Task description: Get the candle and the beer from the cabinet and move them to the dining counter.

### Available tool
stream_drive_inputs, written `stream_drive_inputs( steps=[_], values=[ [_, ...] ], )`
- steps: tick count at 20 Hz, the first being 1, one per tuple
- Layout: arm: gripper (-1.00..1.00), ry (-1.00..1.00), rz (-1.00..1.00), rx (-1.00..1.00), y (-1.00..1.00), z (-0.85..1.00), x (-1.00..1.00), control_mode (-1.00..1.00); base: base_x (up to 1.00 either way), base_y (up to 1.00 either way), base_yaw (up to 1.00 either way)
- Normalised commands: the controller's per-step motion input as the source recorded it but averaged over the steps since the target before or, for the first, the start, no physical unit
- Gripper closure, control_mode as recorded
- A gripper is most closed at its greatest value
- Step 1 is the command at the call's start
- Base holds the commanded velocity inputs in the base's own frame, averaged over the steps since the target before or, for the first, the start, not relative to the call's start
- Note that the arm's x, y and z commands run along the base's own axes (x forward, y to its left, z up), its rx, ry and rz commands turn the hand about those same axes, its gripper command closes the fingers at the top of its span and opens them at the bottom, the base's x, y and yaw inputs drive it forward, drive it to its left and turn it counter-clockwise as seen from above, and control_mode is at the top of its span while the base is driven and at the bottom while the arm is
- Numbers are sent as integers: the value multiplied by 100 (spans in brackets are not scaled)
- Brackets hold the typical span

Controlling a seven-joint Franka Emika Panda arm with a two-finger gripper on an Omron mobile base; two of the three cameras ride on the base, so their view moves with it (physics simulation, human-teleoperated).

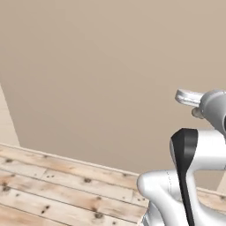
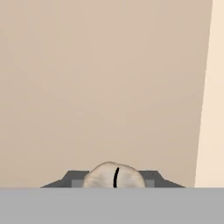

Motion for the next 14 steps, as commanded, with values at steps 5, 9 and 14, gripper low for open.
stream_drive_inputs(
  steps=[5, 9, 14],
  values=[
    [100, 0, 0, 0, 0, 0, 0, 100, 0, 48, 48],
    [100, 0, 0, 0, 0, 0, 0, 100, 15, 33, 47],
    [100, 0, 0, 0, 0, 0, 0, 100, 34, 14, 47]
  ],
)
